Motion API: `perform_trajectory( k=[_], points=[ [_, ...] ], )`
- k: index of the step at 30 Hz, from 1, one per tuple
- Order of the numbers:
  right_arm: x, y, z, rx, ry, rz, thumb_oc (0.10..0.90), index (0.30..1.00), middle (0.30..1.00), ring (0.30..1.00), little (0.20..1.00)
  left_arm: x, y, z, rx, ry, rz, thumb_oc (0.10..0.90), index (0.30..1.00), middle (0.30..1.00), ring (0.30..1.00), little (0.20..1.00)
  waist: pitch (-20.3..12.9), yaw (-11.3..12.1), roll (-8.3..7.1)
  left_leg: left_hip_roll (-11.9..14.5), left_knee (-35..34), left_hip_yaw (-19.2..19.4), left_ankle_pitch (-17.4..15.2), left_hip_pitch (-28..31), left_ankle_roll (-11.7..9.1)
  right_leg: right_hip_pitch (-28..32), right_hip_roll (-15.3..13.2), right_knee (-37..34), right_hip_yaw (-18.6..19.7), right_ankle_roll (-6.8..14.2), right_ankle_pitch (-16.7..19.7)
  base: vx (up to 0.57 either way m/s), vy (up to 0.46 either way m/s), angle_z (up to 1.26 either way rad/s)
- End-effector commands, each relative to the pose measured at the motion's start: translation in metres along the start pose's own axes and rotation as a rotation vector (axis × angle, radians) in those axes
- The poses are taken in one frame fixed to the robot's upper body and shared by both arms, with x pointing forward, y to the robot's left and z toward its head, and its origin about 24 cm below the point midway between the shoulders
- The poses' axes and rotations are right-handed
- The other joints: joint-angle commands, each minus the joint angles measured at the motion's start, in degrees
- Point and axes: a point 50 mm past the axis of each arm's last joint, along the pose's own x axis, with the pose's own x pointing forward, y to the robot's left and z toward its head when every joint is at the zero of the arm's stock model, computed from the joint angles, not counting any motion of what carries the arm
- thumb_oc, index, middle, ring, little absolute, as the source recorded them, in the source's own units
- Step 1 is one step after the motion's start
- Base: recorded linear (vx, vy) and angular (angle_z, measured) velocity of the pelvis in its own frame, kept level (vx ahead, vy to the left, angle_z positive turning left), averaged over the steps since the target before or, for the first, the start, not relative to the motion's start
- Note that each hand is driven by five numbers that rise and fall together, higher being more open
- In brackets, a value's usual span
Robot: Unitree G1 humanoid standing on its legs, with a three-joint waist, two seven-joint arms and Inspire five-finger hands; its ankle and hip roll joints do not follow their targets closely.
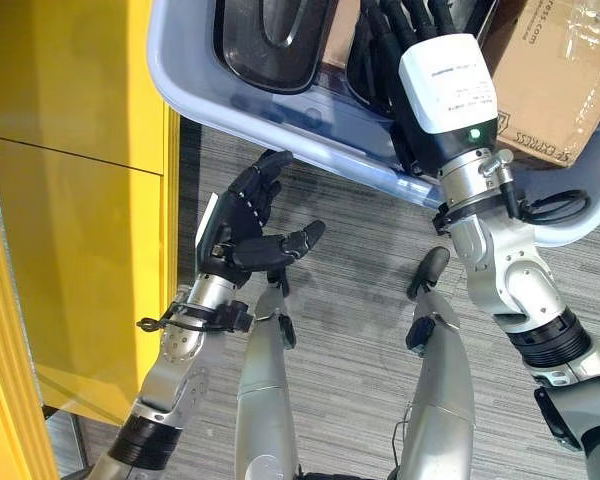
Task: Move parts from the plastic box to the shelf.
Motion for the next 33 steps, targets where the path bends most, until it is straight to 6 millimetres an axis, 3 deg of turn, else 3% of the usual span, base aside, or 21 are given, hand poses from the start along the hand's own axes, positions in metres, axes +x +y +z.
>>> perform_trajectory(
  k=[1,5,6,7,8,11,12,14,15,21,33],
  points=[
    [0.0,-0.017,0.044,-0.013,-0.182,-0.108,0.9,1.0,1.0,1.0,1.0,0.002,-0.034,0.042,-0.027,-0.242,-0.163,0.9,1.0,1.0,1.0,1.0,-0.76,0.7,3.32,-1.32,5.92,-0.71,-4.35,-4.9,1.26,-0.12,0.54,3.83,-0.83,3.68,-5.45,0.0,0.0,0.0],
    [0.003,-0.01,0.047,-0.046,-0.155,-0.093,0.9,1.0,1.0,1.0,1.0,0.003,-0.036,0.04,-0.024,-0.238,-0.172,0.9,1.0,1.0,1.0,1.0,-0.76,1.11,3.55,-1.42,6.08,-0.9,-4.32,-5.14,1.36,-0.28,0.53,4.03,-0.93,3.47,-5.52,0.0,-0.003,0.01],
    [0.006,-0.004,0.045,-0.046,-0.119,-0.054,0.812,0.876,0.876,0.876,0.876,0.004,-0.036,0.039,-0.021,-0.235,-0.173,0.9,1.0,1.0,1.0,1.0,-0.76,1.31,3.73,-1.5,6.25,-0.97,-4.35,-5.14,1.43,-0.24,0.47,4.2,-0.98,3.36,-5.61,0.0,0.0,0.0],
    [0.007,-0.003,0.044,-0.044,-0.11,-0.046,0.812,0.876,0.876,0.876,0.876,0.004,-0.036,0.039,-0.021,-0.233,-0.174,0.9,1.0,1.0,1.0,1.0,-0.76,1.38,3.78,-1.51,6.24,-0.95,-4.33,-5.1,1.47,-0.21,0.46,4.24,-0.99,3.29,-5.63,0.0,0.0,0.0],
    [0.008,0.002,0.042,-0.032,-0.081,-0.034,0.4,0.3,0.3,0.3,0.3,0.004,-0.036,0.037,-0.02,-0.227,-0.175,0.9,1.0,1.0,1.0,1.0,-0.76,1.56,3.86,-1.51,6.3,-0.97,-4.31,-5.01,1.52,-0.12,0.38,4.41,-1.05,3.19,-5.7,0.0,0.0,0.0],
    [0.009,0.026,0.025,-0.004,0.06,0.02,0.4,0.3,0.3,0.3,0.3,0.003,-0.034,0.032,-0.021,-0.206,-0.177,0.9,1.0,1.0,1.0,1.0,-0.76,2.02,4.07,-1.76,6.65,-1.54,-5.17,-3.59,1.34,1.22,0.15,5.28,-0.84,3.42,-6.74,0.02,-0.004,0.0],
    [0.012,0.027,0.021,-0.007,0.084,0.01,0.4,0.3,0.3,0.3,0.3,0.004,-0.034,0.034,-0.016,-0.217,-0.182,0.9,1.0,1.0,1.0,1.0,-0.76,2.09,4.09,-1.71,6.33,-1.27,-4.17,-4.73,1.74,0.27,0.1,4.91,-1.35,2.96,-5.92,0.05,-0.007,0.03],
    [0.009,0.038,0.011,-0.001,0.16,0.025,0.4,0.3,0.3,0.3,0.3,0.002,-0.032,0.03,-0.022,-0.197,-0.181,0.9,1.0,1.0,1.0,1.0,-0.76,2.29,4.22,-1.78,6.51,-1.7,-5.31,-2.97,1.33,1.77,-0.11,5.66,-0.94,3.46,-7.12,0.04,-0.013,0.05],
    [0.007,0.051,-0.005,0.008,0.237,0.02,0.4,0.3,0.3,0.3,0.3,0.001,-0.031,0.027,-0.023,-0.191,-0.185,0.9,1.0,1.0,1.0,1.0,-0.76,2.51,4.36,-1.97,6.55,-1.87,-5.49,-2.52,1.44,2.21,-0.27,6.0,-1.02,3.45,-7.37,0.03,-0.019,0.05],
    [0.009,0.061,-0.036,0.055,0.367,-0.017,0.4,0.3,0.3,0.3,0.3,0.004,-0.029,0.028,-0.024,-0.195,-0.206,0.9,1.0,1.0,1.0,1.0,-0.76,2.87,4.67,-2.24,6.04,-2.23,-4.75,-2.7,1.63,2.24,-0.46,5.69,-1.54,3.19,-6.62,0.0,-0.018,0.03],
    [0.011,0.061,-0.051,0.026,0.44,-0.046,0.4,0.3,0.3,0.3,0.3,0.001,-0.029,0.027,-0.037,-0.191,-0.222,0.9,1.0,1.0,1.0,1.0,-0.76,3.11,5.46,-1.63,4.4,-1.11,-4.81,1.9,1.44,6.01,-0.54,5.27,-1.79,2.98,-7.46,0.0,-0.008,0.0]
  ],
)
